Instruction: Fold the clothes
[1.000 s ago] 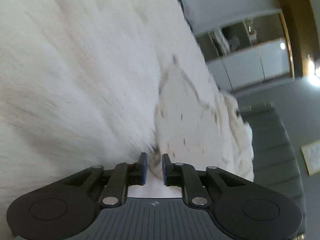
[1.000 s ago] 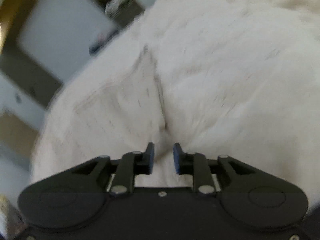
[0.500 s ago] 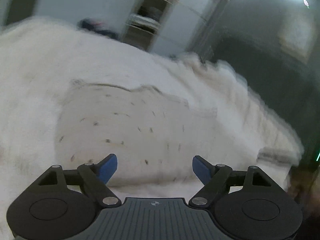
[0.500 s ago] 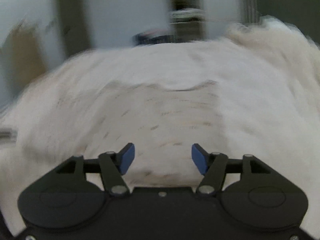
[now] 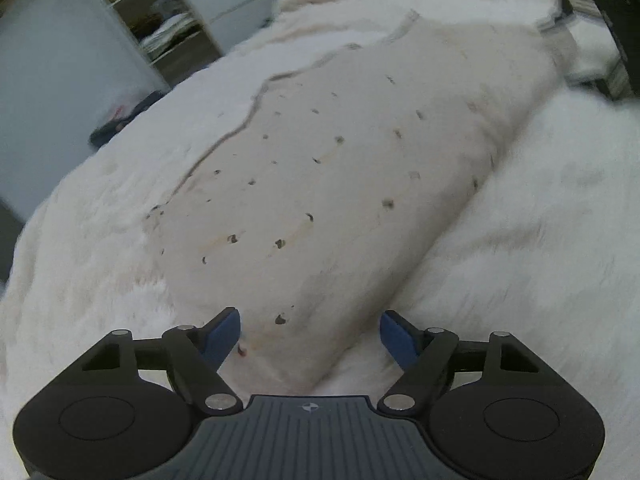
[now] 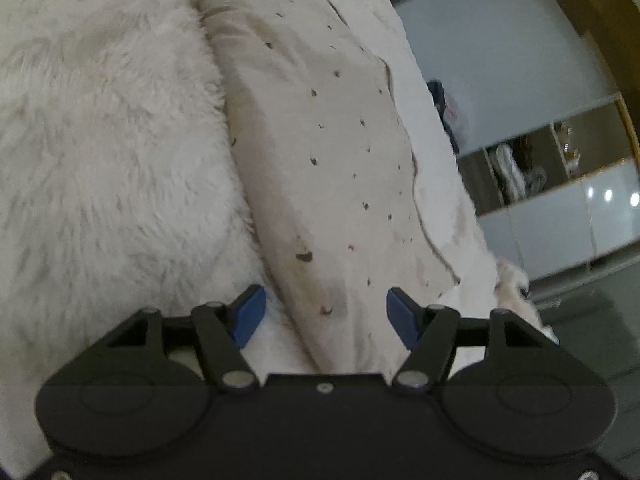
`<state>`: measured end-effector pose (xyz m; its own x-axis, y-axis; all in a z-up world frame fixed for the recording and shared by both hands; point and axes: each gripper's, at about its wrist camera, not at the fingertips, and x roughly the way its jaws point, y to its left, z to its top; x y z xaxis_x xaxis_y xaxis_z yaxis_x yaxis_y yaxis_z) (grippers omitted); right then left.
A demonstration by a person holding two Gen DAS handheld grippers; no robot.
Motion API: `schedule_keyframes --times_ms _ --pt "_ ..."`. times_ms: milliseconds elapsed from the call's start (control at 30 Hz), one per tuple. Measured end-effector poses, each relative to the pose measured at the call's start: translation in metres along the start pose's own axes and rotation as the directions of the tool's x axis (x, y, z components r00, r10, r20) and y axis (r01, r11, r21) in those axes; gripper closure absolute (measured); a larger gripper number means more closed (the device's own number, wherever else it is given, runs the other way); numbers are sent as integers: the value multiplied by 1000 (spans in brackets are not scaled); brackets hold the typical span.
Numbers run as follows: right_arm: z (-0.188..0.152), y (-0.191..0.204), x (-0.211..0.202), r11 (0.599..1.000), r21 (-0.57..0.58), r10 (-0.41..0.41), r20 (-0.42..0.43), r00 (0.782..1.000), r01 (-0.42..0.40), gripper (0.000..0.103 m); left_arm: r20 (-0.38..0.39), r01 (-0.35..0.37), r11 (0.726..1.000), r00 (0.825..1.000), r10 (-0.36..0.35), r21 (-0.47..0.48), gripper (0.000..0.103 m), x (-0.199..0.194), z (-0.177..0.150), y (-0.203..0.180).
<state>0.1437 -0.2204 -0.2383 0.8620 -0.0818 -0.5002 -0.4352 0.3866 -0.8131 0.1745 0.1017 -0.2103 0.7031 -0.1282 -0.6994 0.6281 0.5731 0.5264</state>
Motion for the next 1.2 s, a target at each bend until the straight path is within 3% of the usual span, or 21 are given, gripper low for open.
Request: schedule_keyframes --times_ms 133,233,333,433,600,633,667,700,733,767,867,1033,1200 --pt "2 4 7 1000 -21 -4 5 1000 4 38 33 -73 973 997 68 218 30 4 -3 -21" --pt "3 9 11 999 -37 -29 8 1000 30 38 73 -198 933 980 184 301 30 12 -1 -26" --pt "5 12 13 997 -62 -48 12 999 49 38 85 -221 922 975 204 318 30 13 -1 -26" --pt "3 15 19 994 -87 -71 20 997 73 37 123 -268 879 963 238 395 35 18 -12 -36" --pt "-1 20 27 988 -106 -111 19 994 112 37 177 -317 873 947 269 371 38 21 -22 -38" --pt "-2 21 26 986 -113 -118 25 993 120 39 176 -315 878 947 267 360 44 22 -23 -35" --pt "-3 23 25 985 -124 -118 29 993 121 47 155 -300 882 953 260 364 52 23 -23 -34" --pt "-4 25 24 984 -142 -107 25 994 110 53 132 -285 885 958 253 367 71 25 -24 -32" --pt "-6 26 23 984 -149 -92 13 996 93 73 110 -270 889 963 246 371 88 27 -25 -31" --pt "-7 24 22 987 -143 -78 -3 997 77 97 87 -254 892 967 239 374 91 28 -25 -29" --pt "-15 18 16 997 -72 -22 -26 999 20 96 70 -245 923 970 235 296 96 24 -20 -22" --pt "-9 -16 -9 1000 7 -7 13 1000 7 98 132 -299 930 952 276 215 97 -13 -1 6" --pt "9 -93 -84 998 62 -17 86 996 12 99 231 -385 895 914 334 227 97 -99 30 40"
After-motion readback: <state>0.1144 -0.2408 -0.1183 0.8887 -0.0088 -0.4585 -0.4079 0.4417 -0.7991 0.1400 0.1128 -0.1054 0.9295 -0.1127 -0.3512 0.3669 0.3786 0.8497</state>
